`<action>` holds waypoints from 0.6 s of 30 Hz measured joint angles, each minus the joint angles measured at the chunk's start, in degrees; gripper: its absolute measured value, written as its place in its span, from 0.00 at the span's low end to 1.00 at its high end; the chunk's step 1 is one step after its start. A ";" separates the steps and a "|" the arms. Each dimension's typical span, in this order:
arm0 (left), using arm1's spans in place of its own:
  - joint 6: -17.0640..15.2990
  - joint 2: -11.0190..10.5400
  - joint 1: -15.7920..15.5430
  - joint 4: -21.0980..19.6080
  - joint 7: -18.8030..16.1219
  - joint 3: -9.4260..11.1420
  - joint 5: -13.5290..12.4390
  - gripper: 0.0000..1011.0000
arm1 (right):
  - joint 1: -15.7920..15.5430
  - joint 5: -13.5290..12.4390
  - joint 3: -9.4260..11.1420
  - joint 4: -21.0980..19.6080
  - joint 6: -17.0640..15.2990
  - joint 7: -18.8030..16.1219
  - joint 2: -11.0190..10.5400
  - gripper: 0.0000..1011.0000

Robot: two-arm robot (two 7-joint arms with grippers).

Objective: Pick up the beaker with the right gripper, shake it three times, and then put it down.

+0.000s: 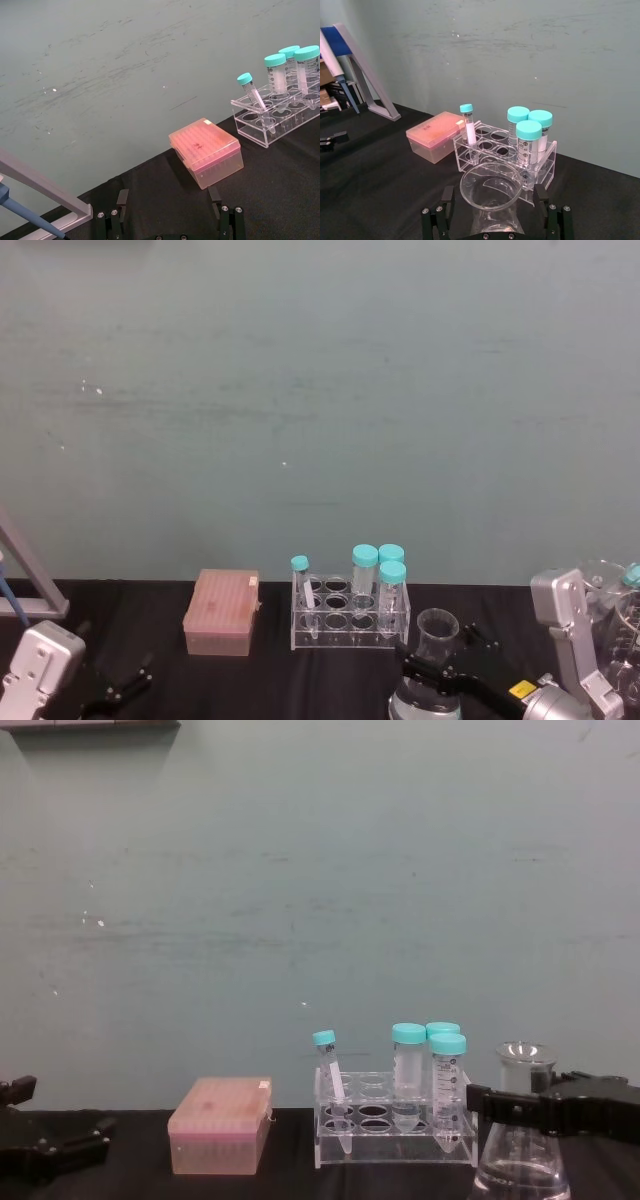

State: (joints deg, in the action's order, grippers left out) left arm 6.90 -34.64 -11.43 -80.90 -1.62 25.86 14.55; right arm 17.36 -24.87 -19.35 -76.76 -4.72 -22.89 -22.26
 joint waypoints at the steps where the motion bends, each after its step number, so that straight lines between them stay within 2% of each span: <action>1: 0.00 0.00 0.00 0.00 0.00 0.00 0.00 0.99 | 0.01 0.07 0.08 0.00 -0.02 0.10 0.05 0.99; 18: 0.00 0.00 0.00 0.00 0.00 0.00 0.00 0.99 | -0.06 0.45 0.54 0.27 -0.35 0.27 0.45 0.99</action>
State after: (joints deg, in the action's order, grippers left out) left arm 6.91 -34.65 -11.43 -80.90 -1.62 25.86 14.55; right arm 17.29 -24.43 -18.80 -76.49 -5.07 -22.62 -21.81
